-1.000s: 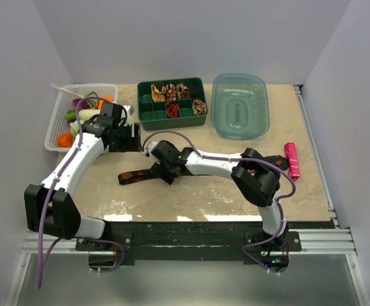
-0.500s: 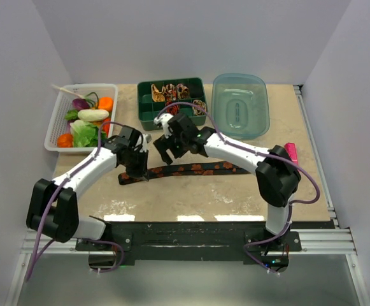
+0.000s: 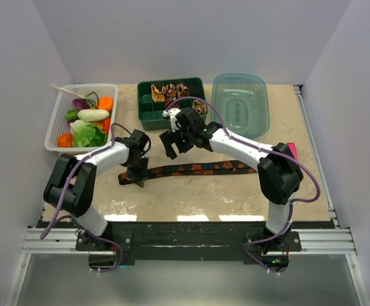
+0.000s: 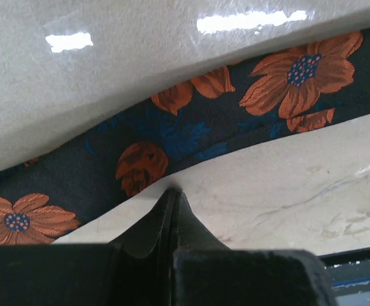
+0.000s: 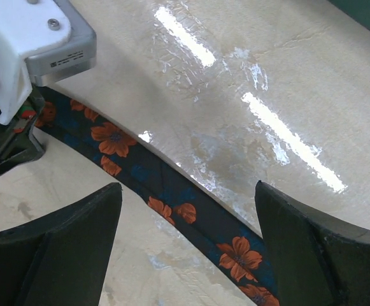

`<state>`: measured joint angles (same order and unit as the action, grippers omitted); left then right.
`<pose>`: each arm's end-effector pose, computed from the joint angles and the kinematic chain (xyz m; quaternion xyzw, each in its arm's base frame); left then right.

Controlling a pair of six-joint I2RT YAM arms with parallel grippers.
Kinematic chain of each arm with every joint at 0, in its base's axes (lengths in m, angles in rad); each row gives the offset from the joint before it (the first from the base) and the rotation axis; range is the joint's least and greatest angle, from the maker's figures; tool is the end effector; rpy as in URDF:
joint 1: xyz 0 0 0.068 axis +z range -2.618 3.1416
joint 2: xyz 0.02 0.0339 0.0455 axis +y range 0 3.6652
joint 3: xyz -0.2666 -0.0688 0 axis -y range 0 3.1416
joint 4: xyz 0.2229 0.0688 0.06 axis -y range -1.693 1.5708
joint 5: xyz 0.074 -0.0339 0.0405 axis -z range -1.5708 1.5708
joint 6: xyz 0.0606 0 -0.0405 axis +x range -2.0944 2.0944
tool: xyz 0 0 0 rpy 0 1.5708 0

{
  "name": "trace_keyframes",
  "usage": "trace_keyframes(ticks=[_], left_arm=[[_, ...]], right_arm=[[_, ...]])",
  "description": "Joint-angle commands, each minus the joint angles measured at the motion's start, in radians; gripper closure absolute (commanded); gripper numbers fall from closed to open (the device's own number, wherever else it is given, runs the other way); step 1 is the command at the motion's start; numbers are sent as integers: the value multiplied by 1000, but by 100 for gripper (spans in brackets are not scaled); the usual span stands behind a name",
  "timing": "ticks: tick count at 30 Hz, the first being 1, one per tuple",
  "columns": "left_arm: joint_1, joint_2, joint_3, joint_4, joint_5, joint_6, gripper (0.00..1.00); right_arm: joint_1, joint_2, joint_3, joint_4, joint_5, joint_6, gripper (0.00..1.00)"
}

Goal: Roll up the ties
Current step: Flatten out the tie at the center of the board.

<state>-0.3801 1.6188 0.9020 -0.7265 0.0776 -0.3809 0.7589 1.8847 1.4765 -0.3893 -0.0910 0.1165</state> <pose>0.2372 -0.0998 0.1453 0.0021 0.9972 -0.0596 0.0447 0.3043 0.2961 0.2375 -0.3084 0.8725 0.1978 0.3233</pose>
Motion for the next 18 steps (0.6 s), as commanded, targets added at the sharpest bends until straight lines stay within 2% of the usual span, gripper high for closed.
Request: trace_keyframes(ticks=[1, 12, 15, 18], left_arm=[[0, 39, 40, 13, -128, 25, 100], [1, 101, 94, 52, -251, 31, 100], [1, 96, 89, 62, -240, 40, 100], [0, 26, 84, 75, -202, 60, 100]], right_arm=[[-7, -25, -4, 6, -16, 9, 11], [-12, -15, -18, 15, -55, 8, 10], [-10, -15, -22, 13, -61, 6, 10], [-10, -22, -24, 17, -70, 6, 10]])
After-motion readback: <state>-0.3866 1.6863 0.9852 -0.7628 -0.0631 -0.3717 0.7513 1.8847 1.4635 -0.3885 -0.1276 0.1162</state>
